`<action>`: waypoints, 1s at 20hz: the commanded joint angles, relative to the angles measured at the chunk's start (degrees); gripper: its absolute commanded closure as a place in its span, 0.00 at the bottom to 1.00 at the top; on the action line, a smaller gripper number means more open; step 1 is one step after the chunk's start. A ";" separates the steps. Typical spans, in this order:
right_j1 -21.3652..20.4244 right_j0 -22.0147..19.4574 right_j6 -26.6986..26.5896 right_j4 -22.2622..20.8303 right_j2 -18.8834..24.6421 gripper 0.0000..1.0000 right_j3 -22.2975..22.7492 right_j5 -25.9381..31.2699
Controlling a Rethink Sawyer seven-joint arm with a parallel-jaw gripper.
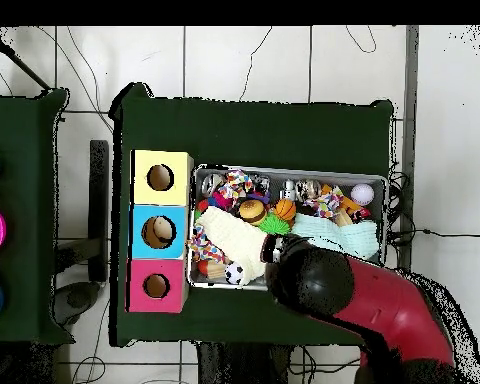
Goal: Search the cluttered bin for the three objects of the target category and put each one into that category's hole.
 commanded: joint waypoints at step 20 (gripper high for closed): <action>5.11 14.83 7.06 -0.08 6.03 0.00 -2.27 0.50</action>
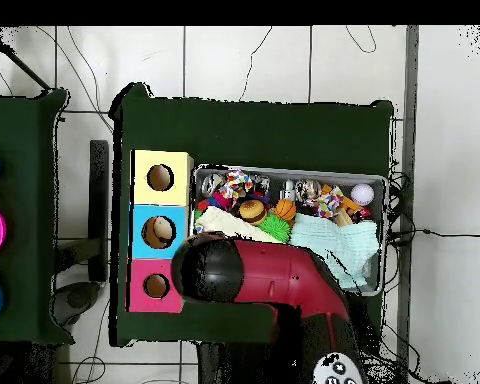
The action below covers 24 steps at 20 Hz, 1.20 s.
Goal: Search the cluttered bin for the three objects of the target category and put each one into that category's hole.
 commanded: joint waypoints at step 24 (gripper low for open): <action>2.67 11.55 30.90 10.60 -13.13 0.00 -0.69 -3.21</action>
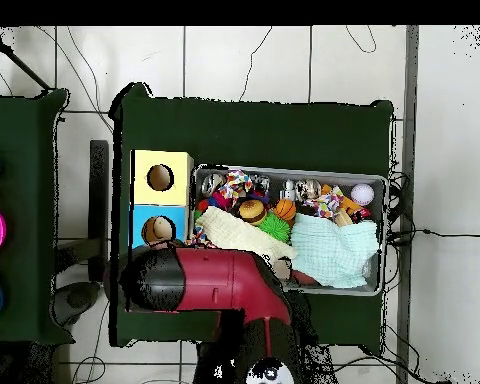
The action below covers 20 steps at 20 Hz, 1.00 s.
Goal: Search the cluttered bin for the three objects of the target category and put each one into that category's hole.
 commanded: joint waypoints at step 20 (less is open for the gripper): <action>-0.59 -14.62 -13.60 -8.58 9.55 0.00 -1.32 0.97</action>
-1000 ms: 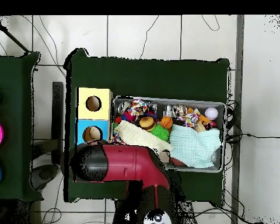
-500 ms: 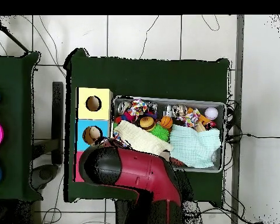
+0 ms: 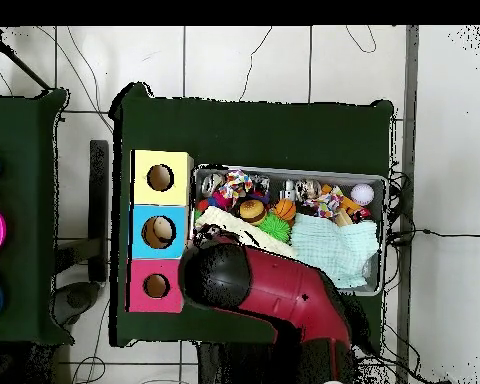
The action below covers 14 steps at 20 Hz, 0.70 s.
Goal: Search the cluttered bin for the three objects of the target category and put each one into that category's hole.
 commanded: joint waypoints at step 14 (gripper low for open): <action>-6.90 -16.02 -21.79 -25.93 25.11 0.00 2.22 -20.27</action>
